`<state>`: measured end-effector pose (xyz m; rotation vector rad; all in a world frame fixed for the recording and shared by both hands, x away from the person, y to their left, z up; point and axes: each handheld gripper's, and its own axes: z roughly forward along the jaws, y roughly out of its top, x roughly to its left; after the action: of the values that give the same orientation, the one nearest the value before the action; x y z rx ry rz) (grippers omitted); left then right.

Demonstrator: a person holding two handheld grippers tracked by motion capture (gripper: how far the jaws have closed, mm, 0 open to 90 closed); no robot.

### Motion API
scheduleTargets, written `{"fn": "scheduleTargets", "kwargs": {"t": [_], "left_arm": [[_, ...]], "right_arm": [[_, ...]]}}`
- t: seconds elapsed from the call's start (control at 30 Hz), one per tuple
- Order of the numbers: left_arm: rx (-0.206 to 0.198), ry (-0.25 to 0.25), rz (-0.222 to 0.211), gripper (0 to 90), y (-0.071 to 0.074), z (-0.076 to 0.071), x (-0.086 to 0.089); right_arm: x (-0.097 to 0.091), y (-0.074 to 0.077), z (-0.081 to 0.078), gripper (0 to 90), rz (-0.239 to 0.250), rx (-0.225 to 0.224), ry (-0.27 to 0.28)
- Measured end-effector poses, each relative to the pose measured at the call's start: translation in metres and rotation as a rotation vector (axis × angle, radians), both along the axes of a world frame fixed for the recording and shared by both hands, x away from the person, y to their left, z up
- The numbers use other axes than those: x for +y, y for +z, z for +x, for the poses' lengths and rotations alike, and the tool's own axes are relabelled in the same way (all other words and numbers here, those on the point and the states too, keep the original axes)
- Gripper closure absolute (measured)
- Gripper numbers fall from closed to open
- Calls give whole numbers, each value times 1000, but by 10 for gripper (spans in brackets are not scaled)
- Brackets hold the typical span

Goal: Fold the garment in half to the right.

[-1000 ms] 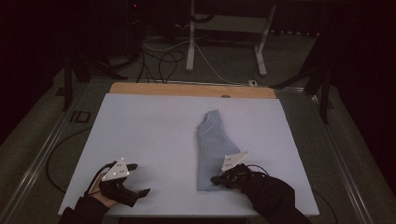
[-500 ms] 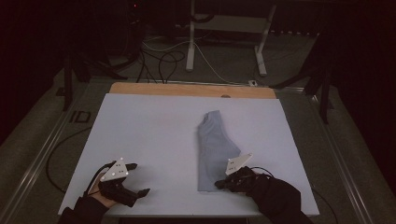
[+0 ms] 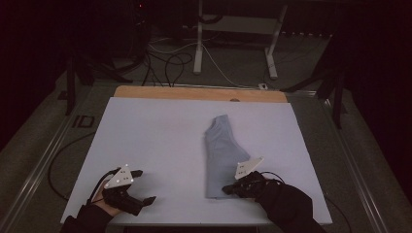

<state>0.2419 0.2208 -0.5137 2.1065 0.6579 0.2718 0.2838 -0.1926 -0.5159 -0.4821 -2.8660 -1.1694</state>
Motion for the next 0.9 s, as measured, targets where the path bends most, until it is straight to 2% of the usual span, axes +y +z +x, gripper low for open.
{"fn": "scheduleTargets", "kwargs": {"t": [0.07,0.1,0.2,0.23,0.27,0.3,0.33,0.4,0.43,0.5,0.53,0.63,0.7,0.8,0.9], "left_arm": [[-2,6,-3,6,1,0,1],[-3,5,-4,6,1,0,1],[-6,2,-3,6,2,-1,2],[-6,2,-3,6,2,-1,2],[-4,8,-6,6,2,-1,2],[-4,7,-6,6,2,-1,3],[-5,7,-6,6,2,-1,3],[-5,9,-8,6,3,-1,4],[-7,12,-7,6,3,-1,5],[-11,11,-9,6,4,-1,6],[-10,12,-10,6,4,-1,6],[-8,17,-9,6,4,-1,7],[-8,14,-9,6,4,-1,7],[-5,14,-9,6,4,-1,7],[-5,8,-7,6,4,-1,7]], "right_arm": [[1,6,1,895,25,-18,3],[1,8,2,863,31,-26,3],[3,12,5,784,36,-35,-27],[3,12,5,784,36,-35,-27],[3,13,6,747,44,-33,-32],[3,14,9,650,62,-24,-28],[4,14,9,594,66,-20,-29],[4,16,11,486,76,-34,-34],[3,17,12,432,85,-28,-44],[3,20,13,359,91,-29,-57],[3,22,13,351,91,-29,-62],[2,26,14,257,100,-53,-83],[1,27,16,145,102,-33,-80],[2,27,16,89,95,-46,-78],[1,28,19,86,109,-52,-99]]}}
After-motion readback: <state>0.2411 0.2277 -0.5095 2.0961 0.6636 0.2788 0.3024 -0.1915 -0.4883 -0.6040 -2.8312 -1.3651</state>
